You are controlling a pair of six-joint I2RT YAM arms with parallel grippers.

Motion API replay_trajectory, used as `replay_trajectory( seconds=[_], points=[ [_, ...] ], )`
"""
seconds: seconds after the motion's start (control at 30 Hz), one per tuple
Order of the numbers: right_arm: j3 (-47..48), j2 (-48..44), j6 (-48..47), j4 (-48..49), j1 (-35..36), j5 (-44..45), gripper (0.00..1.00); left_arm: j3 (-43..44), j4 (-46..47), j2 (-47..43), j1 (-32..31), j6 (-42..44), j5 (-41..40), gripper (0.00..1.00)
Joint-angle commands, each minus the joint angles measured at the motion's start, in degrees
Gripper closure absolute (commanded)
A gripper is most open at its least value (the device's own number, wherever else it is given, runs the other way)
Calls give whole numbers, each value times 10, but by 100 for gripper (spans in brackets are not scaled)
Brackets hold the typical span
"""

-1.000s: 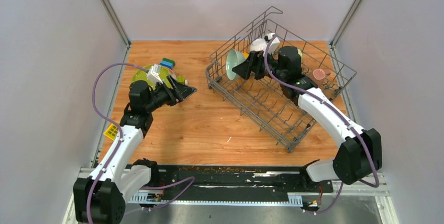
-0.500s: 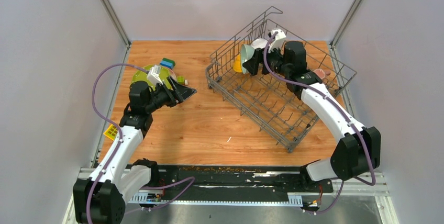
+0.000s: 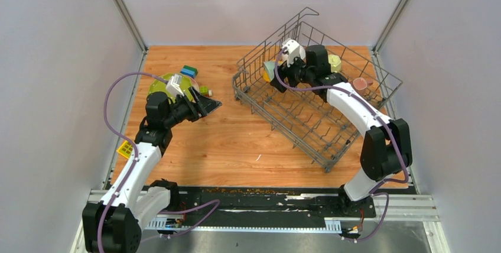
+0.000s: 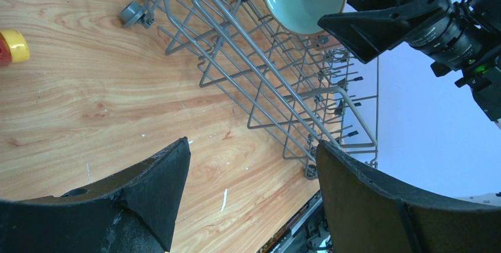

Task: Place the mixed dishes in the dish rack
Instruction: Turn the bowl upside down on the dish rack.

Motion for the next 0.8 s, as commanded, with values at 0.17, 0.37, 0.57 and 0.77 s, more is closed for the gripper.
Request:
replay_trajectory(
  seconds=[0.17, 0.37, 0.57, 0.77],
  points=[
    [29, 14, -256, 41, 39, 5, 70, 17, 6, -7, -4, 13, -8, 15],
    [34, 45, -357, 41, 52, 42, 69, 16, -1, -9, -3, 18, -15, 15],
    [31, 62, -424, 41, 56, 58, 67, 15, -6, -6, -3, 22, -18, 15],
    [22, 67, -470, 41, 60, 41, 63, 15, -8, -5, -3, 22, -23, 15]
  ],
)
